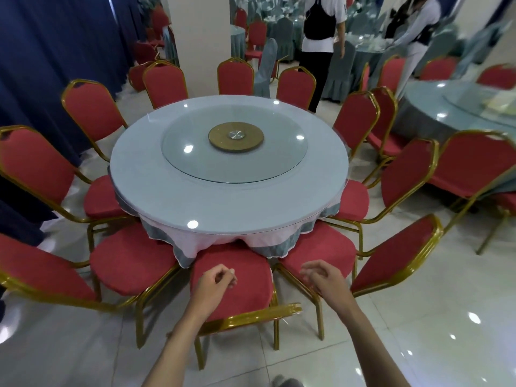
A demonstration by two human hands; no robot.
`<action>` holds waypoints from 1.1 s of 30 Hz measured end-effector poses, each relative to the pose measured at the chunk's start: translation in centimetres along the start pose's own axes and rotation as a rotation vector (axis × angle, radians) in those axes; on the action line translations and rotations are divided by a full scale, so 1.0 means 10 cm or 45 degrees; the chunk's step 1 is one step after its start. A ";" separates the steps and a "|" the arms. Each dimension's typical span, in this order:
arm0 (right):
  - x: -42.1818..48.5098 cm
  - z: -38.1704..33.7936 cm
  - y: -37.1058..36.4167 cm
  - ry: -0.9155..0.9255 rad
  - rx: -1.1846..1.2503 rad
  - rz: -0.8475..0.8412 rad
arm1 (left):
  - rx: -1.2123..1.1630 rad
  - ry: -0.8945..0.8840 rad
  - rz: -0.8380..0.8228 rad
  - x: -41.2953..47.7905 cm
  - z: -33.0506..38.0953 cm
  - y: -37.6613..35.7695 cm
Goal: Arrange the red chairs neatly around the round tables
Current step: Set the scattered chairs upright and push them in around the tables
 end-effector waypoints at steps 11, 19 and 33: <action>0.56 0.07 1.11 -0.007 0.079 0.164 | -0.085 -0.094 -0.103 0.64 0.94 -1.09; 0.86 0.30 2.39 0.049 0.151 0.388 | -0.069 -0.163 -0.299 1.03 1.74 -2.45; 1.50 0.72 3.67 0.034 0.158 0.490 | 0.022 -0.221 -0.452 1.60 2.50 -3.89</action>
Point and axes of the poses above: each hand's wrist, its own x-axis towards the middle knuckle, its own y-axis out of the back of the hand, z = x × y, the point moved 6 cm from there along x, towards the middle knuckle, and after that the axes turned 4 degrees about z, right-handed, at the moved point
